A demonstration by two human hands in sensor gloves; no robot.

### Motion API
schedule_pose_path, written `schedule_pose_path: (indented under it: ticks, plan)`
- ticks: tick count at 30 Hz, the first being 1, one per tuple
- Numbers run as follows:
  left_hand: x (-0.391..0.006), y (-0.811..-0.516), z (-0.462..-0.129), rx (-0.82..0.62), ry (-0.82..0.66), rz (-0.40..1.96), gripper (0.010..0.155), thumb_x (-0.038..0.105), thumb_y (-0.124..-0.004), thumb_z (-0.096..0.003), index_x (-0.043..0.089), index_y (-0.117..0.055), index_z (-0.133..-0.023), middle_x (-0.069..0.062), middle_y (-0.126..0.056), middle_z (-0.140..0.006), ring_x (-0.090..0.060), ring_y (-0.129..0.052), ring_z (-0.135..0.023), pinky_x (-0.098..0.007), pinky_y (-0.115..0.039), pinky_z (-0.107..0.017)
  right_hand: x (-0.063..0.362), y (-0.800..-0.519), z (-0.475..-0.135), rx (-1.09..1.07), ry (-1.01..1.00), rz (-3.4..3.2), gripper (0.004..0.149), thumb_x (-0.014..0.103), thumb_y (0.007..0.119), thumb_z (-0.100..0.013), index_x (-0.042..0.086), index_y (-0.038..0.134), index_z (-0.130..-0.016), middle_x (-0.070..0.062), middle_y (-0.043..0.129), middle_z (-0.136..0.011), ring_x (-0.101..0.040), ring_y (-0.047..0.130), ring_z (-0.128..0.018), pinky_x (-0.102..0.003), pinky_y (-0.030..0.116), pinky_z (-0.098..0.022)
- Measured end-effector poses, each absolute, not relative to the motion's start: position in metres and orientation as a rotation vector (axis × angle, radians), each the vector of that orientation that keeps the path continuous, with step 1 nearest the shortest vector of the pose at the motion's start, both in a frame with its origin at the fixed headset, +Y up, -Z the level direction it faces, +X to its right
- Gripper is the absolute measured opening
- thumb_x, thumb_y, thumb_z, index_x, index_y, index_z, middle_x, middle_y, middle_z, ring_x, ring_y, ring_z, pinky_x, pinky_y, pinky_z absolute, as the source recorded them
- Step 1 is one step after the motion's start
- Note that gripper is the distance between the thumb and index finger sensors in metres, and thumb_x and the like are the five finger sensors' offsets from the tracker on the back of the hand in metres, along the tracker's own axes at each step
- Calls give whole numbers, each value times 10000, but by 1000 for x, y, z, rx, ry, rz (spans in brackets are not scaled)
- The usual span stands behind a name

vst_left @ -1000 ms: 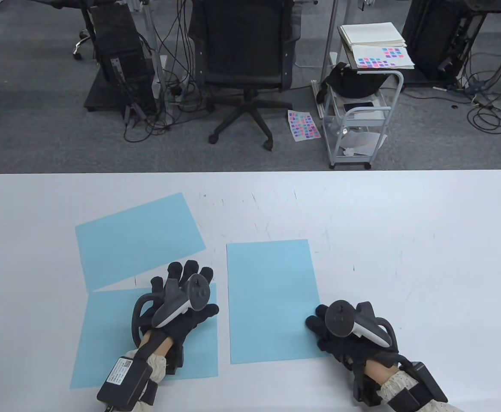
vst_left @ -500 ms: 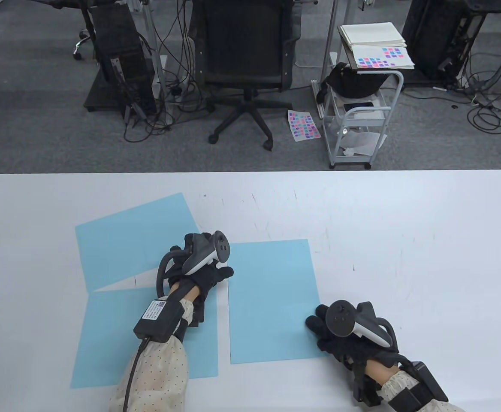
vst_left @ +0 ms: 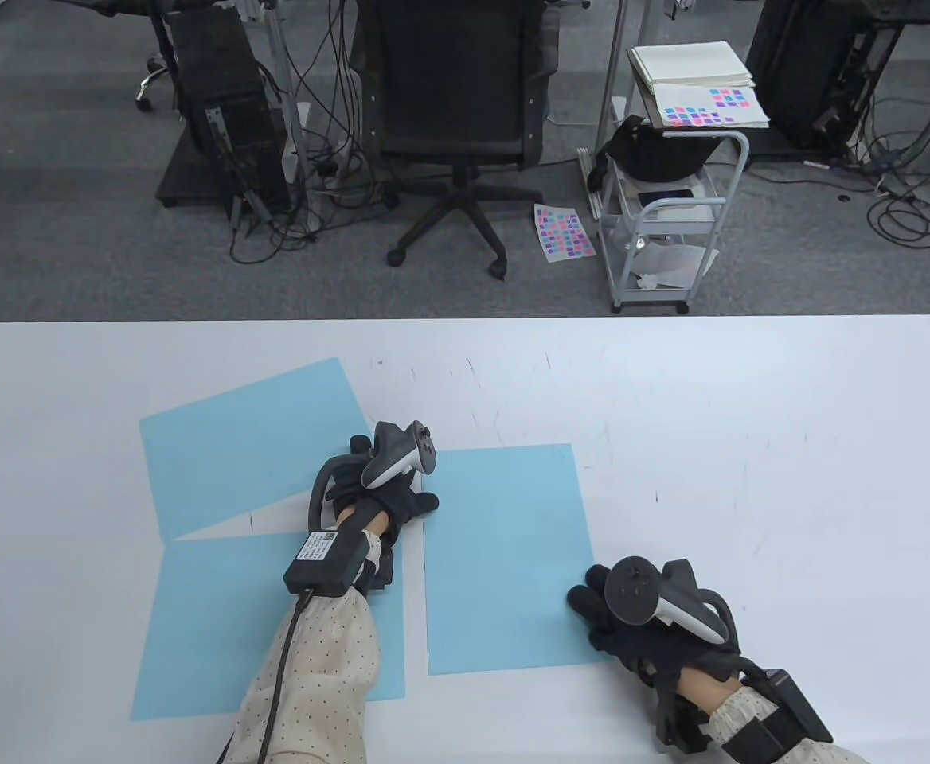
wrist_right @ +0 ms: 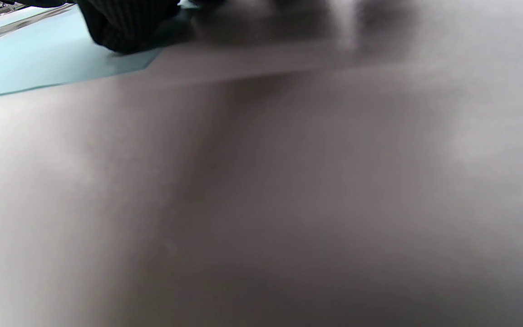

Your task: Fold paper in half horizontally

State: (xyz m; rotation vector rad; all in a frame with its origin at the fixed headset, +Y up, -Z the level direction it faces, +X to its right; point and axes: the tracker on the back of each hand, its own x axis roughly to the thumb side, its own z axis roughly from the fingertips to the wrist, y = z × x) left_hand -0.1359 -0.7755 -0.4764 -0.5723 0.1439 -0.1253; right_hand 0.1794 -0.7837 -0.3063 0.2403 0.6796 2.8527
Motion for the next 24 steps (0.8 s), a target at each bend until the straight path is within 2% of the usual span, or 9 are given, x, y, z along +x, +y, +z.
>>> schedule_pose_path:
  ticks: [5,11,14,16,20,21,24]
  plan:
    - [-136,-776,-477,-610,147,-90,854,729,-551,-245,551,-266,-1030,198,-49,-1180,-213,-18,-1154,-622,-105,-857,180,-784,-306,239,684,2852,585,409,683,-481,489,429,-1002,206,248,-1150,-268,121,-1074,-616,213,-764]
    - [-136,-771,-479,-629,150,59,828,711,-586,-288,574,-265,-1039,174,-71,-1197,-228,-36,-1160,-630,-106,-853,180,-784,-306,239,681,2853,585,412,681,-481,488,428,-1002,207,248,-1151,-269,121,-1074,-615,213,-765]
    - [-132,-766,-479,-606,128,125,799,645,-657,-353,491,-296,-1048,184,-218,-1216,-224,-109,-1177,-625,-152,-865,180,-784,-306,239,681,2853,584,412,681,-481,488,427,-1002,206,247,-1152,-268,122,-1074,-614,213,-765]
    - [-130,-759,-480,-588,124,174,727,599,-707,-378,446,-414,-1026,159,-285,-1213,-215,-174,-1180,-601,-204,-879,180,-784,-306,239,681,2853,585,412,681,-481,487,427,-1003,207,247,-1151,-269,123,-1073,-614,213,-765]
    - [-124,-746,-483,-499,142,115,494,563,-750,-390,478,-702,-875,204,-608,-1133,-181,-516,-1142,-536,-392,-889,180,-784,-306,239,680,2855,585,412,681,-481,488,427,-1002,206,247,-1151,-268,123,-1074,-614,214,-765]
    - [-122,-744,-483,-472,143,89,434,548,-757,-399,499,-741,-831,222,-652,-1108,-160,-558,-1127,-518,-421,-888,180,-784,-306,239,680,2855,585,412,680,-481,489,426,-1002,208,246,-1151,-269,122,-1074,-615,213,-765]
    - [-119,-738,-480,-417,131,63,403,546,-754,-402,527,-752,-804,247,-689,-1085,-132,-608,-1110,-491,-462,-885,179,-784,-306,237,680,2856,585,412,680,-480,490,426,-1002,208,246,-1151,-268,123,-1074,-614,215,-765]
